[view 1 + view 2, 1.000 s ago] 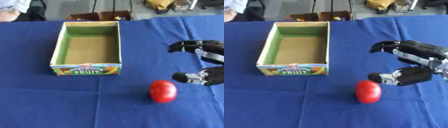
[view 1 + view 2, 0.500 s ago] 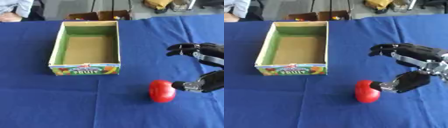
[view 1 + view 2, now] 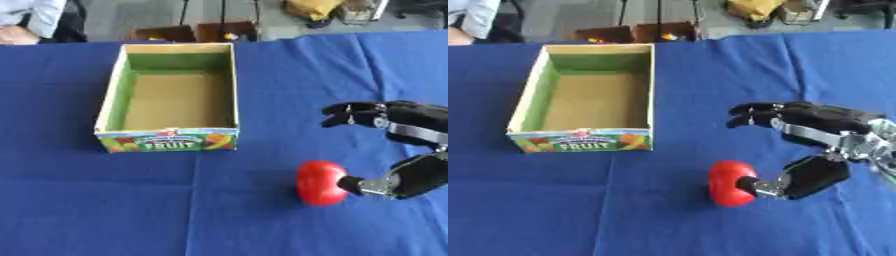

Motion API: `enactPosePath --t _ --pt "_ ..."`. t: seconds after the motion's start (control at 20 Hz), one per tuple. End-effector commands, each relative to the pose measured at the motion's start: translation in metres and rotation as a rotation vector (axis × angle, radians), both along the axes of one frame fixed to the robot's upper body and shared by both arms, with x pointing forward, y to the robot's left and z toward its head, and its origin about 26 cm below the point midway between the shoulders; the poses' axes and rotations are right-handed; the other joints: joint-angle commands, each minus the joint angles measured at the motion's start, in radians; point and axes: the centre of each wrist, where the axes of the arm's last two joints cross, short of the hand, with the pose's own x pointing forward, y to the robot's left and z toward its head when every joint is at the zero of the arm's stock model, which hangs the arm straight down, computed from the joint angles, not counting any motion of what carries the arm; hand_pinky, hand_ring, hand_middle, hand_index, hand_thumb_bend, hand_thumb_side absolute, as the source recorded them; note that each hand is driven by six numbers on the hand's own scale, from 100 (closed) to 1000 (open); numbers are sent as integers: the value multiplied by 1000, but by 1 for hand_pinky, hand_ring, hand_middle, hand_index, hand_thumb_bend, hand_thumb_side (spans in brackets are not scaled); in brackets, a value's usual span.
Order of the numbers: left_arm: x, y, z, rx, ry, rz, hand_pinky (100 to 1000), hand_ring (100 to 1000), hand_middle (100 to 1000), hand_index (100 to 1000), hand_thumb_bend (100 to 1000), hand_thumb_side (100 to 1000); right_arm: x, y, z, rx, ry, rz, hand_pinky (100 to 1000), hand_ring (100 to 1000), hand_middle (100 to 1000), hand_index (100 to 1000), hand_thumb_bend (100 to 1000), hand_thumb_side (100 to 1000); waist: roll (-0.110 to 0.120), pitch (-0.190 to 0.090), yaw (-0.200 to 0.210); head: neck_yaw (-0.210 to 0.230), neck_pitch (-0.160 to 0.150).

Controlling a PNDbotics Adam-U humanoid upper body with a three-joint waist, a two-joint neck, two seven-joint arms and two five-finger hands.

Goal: Pick up objects on the table and place them in the box.

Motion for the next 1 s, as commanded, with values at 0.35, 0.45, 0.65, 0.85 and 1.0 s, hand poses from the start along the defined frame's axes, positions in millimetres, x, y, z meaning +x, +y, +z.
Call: enactPosePath --t 0.35,0.45,0.65,0.85,1.0 --pt "-4 -3 10 8 -34 -11 843 931 918 923 100 1000 -3 4 -1 -23 21 -6 908 1000 989 1000 639 720 -2 -9 -4 -6 -5" --pt "-4 -3 10 9 -34 -11 843 931 916 923 100 1000 -3 4 -1 -31 13 -12 877 963 958 1000 720 847 -2 -8 -4 -7 -4" --pt "-3 -3 10 10 -36 -14 843 931 914 923 100 1000 -3 5 -2 4 -7 -7 876 974 960 1000 788 1000 -2 -6 -4 -8 -6" --pt "-3 -4 11 10 -36 -16 842 931 909 922 100 1000 -3 5 -3 11 -4 -32 878 985 961 1000 739 916 -2 -3 -4 -12 -9" --pt "-3 -4 10 7 -35 -17 842 931 906 919 100 1000 -3 8 -5 -3 3 -51 876 986 965 1000 675 814 -3 -1 -2 -15 -11"
